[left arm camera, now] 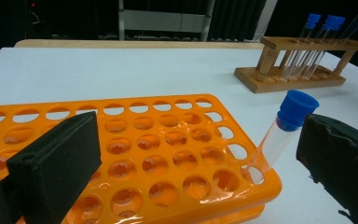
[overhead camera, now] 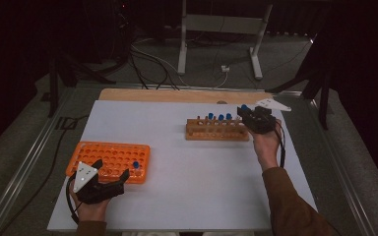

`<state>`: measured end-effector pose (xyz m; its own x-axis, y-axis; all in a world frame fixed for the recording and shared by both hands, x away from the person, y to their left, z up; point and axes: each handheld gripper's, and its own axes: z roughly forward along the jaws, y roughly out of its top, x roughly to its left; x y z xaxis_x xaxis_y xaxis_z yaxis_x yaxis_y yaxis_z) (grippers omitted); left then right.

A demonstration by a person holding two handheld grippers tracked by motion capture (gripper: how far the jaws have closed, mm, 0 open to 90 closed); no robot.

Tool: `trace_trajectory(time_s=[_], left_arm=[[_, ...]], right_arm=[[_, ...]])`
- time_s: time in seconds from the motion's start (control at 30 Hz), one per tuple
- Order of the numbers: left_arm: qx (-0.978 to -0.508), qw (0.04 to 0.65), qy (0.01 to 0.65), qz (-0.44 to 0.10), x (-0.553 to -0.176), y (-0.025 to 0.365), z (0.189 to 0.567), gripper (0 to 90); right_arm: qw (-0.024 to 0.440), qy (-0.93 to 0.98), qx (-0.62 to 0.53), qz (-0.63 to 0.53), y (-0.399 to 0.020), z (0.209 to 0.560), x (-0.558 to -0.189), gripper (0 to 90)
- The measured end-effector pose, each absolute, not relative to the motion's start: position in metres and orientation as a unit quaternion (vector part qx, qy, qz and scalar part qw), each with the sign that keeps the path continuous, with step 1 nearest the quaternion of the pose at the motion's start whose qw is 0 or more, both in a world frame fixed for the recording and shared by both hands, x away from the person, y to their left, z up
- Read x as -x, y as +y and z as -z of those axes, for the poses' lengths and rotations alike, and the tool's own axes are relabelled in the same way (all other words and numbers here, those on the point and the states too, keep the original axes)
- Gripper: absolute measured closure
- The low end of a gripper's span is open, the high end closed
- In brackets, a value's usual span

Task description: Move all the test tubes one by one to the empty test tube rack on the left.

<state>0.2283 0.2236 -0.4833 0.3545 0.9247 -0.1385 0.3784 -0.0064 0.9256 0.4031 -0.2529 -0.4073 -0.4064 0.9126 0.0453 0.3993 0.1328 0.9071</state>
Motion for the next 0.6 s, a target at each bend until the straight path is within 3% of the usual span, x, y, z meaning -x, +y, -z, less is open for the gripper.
trace_trajectory(time_s=[0.6], left_arm=[[-0.65,0.508,0.495,-0.273,-0.227,0.215,0.474,0.9]], right_arm=[[0.252,0.732,-0.424,-0.47,-0.248,0.401,-0.375,76.9]])
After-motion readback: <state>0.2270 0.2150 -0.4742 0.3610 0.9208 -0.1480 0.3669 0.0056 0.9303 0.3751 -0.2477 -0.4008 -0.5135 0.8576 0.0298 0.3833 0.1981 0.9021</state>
